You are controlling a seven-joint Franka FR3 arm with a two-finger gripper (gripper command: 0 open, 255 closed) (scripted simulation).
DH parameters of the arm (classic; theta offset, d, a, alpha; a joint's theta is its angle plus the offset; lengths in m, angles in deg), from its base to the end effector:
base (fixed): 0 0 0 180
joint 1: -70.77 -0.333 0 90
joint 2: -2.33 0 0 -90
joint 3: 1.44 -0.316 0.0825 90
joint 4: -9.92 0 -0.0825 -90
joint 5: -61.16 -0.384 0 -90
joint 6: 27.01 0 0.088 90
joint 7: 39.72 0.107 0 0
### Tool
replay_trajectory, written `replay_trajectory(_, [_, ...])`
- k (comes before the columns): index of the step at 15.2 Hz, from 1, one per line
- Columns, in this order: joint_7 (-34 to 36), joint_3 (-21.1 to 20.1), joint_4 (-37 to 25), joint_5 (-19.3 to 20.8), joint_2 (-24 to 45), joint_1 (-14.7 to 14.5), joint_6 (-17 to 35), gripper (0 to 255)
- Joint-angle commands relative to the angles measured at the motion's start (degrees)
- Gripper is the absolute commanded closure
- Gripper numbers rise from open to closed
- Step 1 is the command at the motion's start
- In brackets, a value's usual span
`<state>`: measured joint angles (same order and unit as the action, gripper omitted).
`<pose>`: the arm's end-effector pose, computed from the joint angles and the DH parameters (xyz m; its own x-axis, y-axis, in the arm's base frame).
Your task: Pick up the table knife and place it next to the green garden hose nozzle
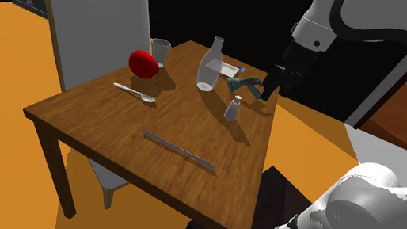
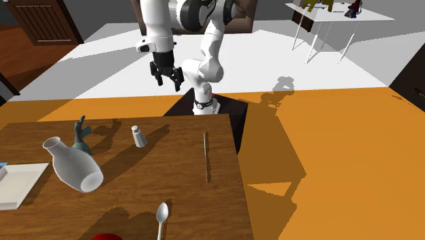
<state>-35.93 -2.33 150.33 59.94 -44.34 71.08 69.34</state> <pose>0.3081 0.0063 0.5642 0.9970 -0.0627 0.0447 -0.0622 -0.9980 -0.0129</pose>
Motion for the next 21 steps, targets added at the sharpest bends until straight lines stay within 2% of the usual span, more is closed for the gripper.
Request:
replay_trajectory(1, [0.0, 0.0, 0.0, 0.0, 0.0, 0.0, 0.0, 0])
replay_trajectory(12, [-4.3, -6.7, 0.9, -2.9, 16.5, -7.7, 14.7, 0])
replay_trajectory(21, [-6.9, -12.7, -2.1, -2.9, 31.7, -12.8, 24.9, 0])
